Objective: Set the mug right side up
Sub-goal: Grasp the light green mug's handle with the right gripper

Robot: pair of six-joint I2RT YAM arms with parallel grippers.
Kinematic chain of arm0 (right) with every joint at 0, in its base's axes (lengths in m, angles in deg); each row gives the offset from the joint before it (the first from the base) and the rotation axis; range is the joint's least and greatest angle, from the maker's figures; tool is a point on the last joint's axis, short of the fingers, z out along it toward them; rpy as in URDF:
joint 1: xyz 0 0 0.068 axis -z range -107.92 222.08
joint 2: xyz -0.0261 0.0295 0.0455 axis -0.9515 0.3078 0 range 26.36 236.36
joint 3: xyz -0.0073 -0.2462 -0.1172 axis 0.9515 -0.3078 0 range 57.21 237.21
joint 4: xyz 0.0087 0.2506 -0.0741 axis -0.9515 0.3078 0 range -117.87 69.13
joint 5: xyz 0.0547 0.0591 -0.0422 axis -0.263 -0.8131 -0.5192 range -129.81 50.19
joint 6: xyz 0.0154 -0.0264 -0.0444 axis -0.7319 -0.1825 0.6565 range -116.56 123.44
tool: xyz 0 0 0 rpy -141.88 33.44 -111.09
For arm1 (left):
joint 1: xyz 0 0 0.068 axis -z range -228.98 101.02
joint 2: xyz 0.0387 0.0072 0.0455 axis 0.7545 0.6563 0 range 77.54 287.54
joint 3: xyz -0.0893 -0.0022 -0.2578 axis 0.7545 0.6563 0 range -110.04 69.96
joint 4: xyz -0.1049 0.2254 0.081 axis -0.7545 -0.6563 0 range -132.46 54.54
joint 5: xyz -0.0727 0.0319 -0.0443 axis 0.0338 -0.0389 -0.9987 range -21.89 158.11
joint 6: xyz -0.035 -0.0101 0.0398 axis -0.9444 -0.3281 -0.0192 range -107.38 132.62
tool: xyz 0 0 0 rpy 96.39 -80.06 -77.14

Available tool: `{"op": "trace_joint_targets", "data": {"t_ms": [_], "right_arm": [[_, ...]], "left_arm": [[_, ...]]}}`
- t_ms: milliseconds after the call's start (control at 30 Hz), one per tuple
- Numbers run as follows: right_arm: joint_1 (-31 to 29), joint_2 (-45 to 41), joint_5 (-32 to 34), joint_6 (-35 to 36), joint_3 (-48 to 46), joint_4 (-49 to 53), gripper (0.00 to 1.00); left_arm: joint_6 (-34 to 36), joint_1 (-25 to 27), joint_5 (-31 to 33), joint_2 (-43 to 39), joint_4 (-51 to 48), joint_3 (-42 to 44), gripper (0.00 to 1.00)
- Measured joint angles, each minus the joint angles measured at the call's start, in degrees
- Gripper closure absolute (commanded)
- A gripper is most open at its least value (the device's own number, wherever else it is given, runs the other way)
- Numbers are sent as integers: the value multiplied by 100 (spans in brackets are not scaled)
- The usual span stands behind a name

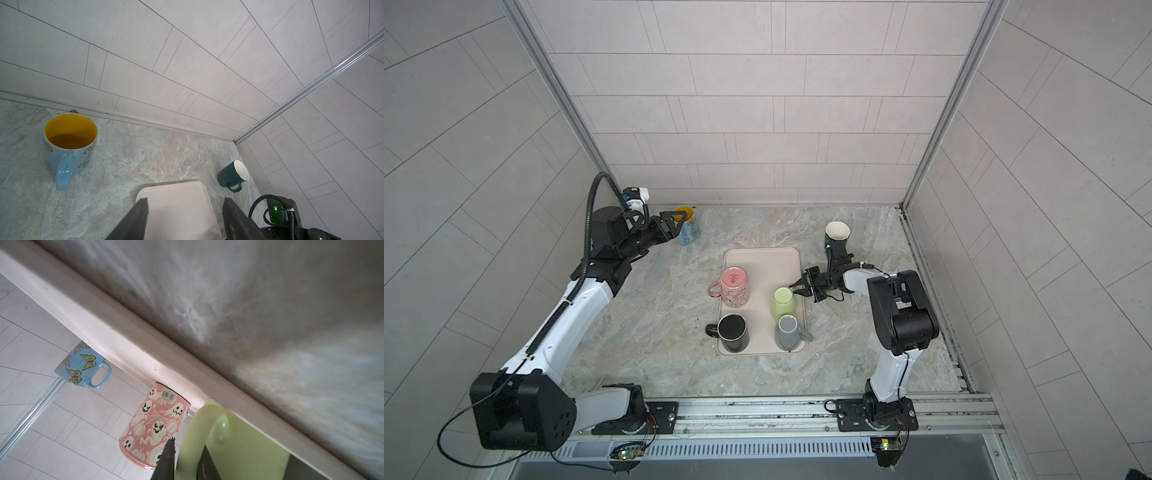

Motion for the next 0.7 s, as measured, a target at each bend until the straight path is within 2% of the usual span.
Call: {"op": "trace_joint_targets", "data": {"t_ms": [233,400,700], "right_arm": [[-72,94,37,-297,-17,-496,89],[-138,177,24,-479,-22,-894,100],[-146,184,35,-592,-20,-1178,100]], "left_arm": [[0,-7,-9,0,0,2,37],[0,-20,-13,0,-2,2,37],[0,-22,-15,0,-2,2,37]]}}
